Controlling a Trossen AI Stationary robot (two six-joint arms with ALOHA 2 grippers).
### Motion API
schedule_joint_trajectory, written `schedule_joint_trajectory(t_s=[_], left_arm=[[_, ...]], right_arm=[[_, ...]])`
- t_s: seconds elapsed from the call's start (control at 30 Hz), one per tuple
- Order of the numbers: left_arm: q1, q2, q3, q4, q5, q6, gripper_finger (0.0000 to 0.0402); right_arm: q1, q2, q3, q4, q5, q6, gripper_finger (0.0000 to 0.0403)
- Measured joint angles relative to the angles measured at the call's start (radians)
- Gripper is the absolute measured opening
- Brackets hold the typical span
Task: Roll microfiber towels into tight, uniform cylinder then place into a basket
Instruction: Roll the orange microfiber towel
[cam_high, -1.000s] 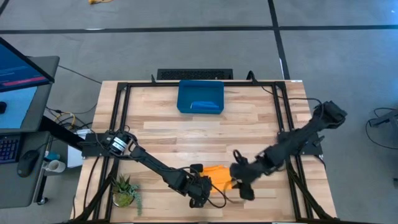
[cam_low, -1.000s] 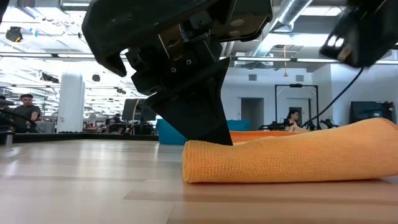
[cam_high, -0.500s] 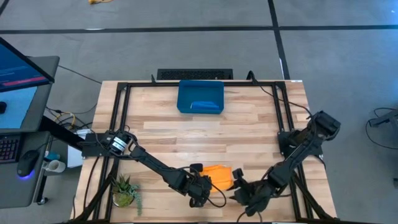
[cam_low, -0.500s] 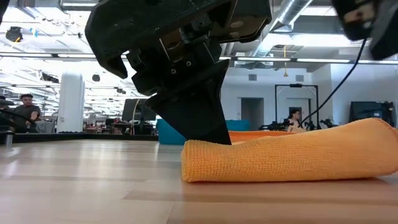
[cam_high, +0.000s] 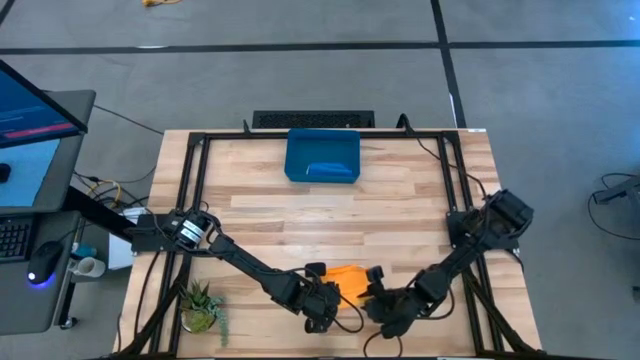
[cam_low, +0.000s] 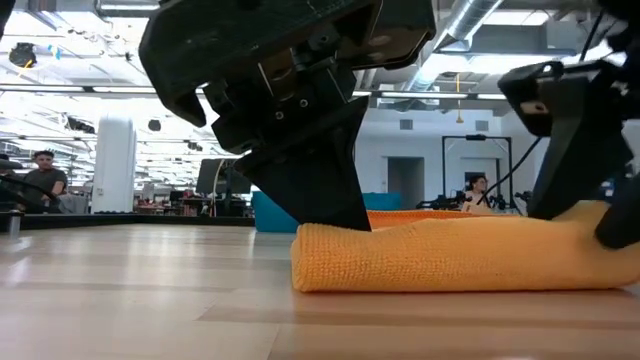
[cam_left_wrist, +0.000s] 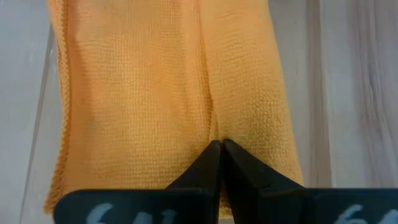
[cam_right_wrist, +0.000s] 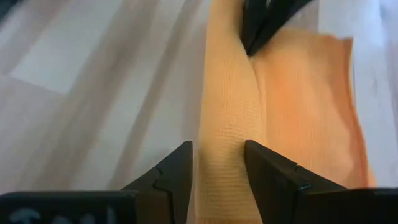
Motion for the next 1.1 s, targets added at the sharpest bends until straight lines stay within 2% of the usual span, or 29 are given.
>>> schedule_joint_trajectory(t_s=[0.33,0.43,0.6,0.9,1.1], left_arm=[[0.0,0.0,0.0,0.0,-0.001,-0.01,0.001],[0.0,0.0,0.0,0.001,-0.011,0.002,0.001],[-0.012,0.006,0.032,-0.048,-0.1,0.031,0.001],[-0.059,0.006,0.122,-0.219,-0.253,-0.023,0.001],[-0.105,0.005,0.181,-0.269,-0.344,-0.03,0.001]], right_arm=[[-0.044,0.065,0.005,-0.038,-0.016,0.119,0.0168],[-0.061,0.074,0.005,-0.044,-0.049,0.157,0.0168],[-0.091,0.074,0.005,-0.043,-0.111,0.229,0.0147],[-0.11,0.074,0.005,-0.036,-0.122,0.275,0.007],[-0.111,0.074,0.004,-0.033,-0.126,0.276,0.0061]])
